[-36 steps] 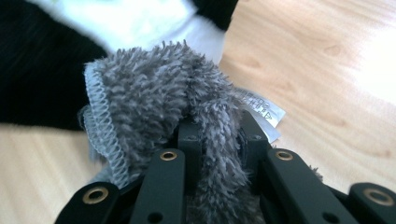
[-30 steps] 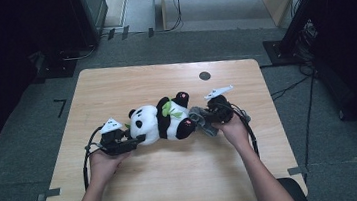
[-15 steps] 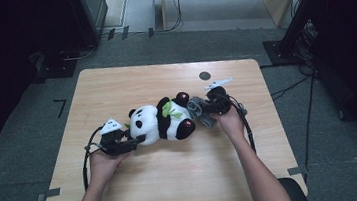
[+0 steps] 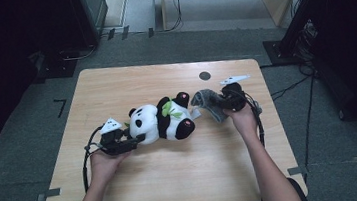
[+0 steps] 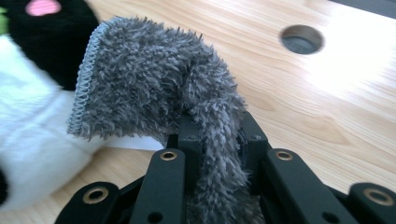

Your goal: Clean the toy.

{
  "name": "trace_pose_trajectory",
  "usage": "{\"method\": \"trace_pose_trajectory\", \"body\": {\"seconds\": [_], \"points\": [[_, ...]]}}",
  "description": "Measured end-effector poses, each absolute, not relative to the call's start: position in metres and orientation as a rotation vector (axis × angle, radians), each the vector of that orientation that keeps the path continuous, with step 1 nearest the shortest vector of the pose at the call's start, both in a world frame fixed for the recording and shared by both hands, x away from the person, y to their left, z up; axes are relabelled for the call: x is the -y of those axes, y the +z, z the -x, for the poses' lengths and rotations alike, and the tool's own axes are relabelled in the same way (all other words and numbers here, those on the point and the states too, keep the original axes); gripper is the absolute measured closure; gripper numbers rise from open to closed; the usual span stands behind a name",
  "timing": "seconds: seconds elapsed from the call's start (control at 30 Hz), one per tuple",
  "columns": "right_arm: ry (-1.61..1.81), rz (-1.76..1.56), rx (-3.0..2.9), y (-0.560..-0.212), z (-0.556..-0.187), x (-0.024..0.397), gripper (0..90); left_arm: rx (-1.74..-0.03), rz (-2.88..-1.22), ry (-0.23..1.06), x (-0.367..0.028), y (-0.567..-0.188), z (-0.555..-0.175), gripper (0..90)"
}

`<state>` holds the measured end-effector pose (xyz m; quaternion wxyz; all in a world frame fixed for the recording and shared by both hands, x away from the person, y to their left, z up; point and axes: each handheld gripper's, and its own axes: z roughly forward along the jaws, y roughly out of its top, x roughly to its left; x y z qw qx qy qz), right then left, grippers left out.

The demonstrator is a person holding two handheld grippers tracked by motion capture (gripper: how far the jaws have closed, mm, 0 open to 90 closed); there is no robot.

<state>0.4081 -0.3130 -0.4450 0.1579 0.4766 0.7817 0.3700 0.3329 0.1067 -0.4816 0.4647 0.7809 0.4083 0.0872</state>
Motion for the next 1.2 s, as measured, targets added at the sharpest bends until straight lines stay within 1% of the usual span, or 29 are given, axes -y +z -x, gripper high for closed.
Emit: {"method": "trace_pose_trajectory", "body": {"seconds": [0.03,0.13,0.33,0.47,0.7,0.77,0.8,0.83,0.9,0.97,1.1,1.2], "points": [[1.058,-1.363,-2.236,-0.445,-0.408,0.313,76.7,-1.003,-1.918,0.214,-0.107,-0.482,-0.333,42.3],[1.054,-1.402,-2.188,-0.445,-0.408,0.331,76.4,-1.004,-1.916,0.213,-0.107,-0.482,-0.333,42.2],[1.036,-1.440,-2.131,-0.450,-0.407,0.347,76.1,-1.002,-1.918,0.215,-0.107,-0.482,-0.333,42.0],[1.047,-1.489,-2.081,-0.463,-0.409,0.357,74.8,-0.997,-1.920,0.218,-0.107,-0.482,-0.333,41.6],[1.021,-1.510,-2.055,-0.478,-0.410,0.361,72.3,-0.995,-1.927,0.216,-0.108,-0.483,-0.334,39.5],[1.021,-1.499,-2.050,-0.479,-0.410,0.360,65.5,-0.996,-1.929,0.221,-0.107,-0.483,-0.334,39.0],[1.050,-1.507,-2.047,-0.480,-0.410,0.361,58.0,-0.998,-1.927,0.220,-0.107,-0.483,-0.334,38.7],[1.050,-1.507,-2.047,-0.480,-0.410,0.361,58.0,-0.998,-1.927,0.220,-0.107,-0.483,-0.334,38.6],[1.080,-1.505,-2.034,-0.480,-0.407,0.362,50.2,-1.001,-1.926,0.219,-0.107,-0.482,-0.334,38.3],[1.118,-1.488,-2.020,-0.477,-0.405,0.363,43.0,-1.009,-1.919,0.214,-0.107,-0.482,-0.334,36.0],[1.199,-1.451,-2.008,-0.466,-0.397,0.361,34.8,-1.006,-1.918,0.224,-0.107,-0.483,-0.335,31.8],[1.216,-1.408,-2.035,-0.464,-0.392,0.353,31.3,-1.002,-1.918,0.227,-0.107,-0.483,-0.335,28.2]]}}
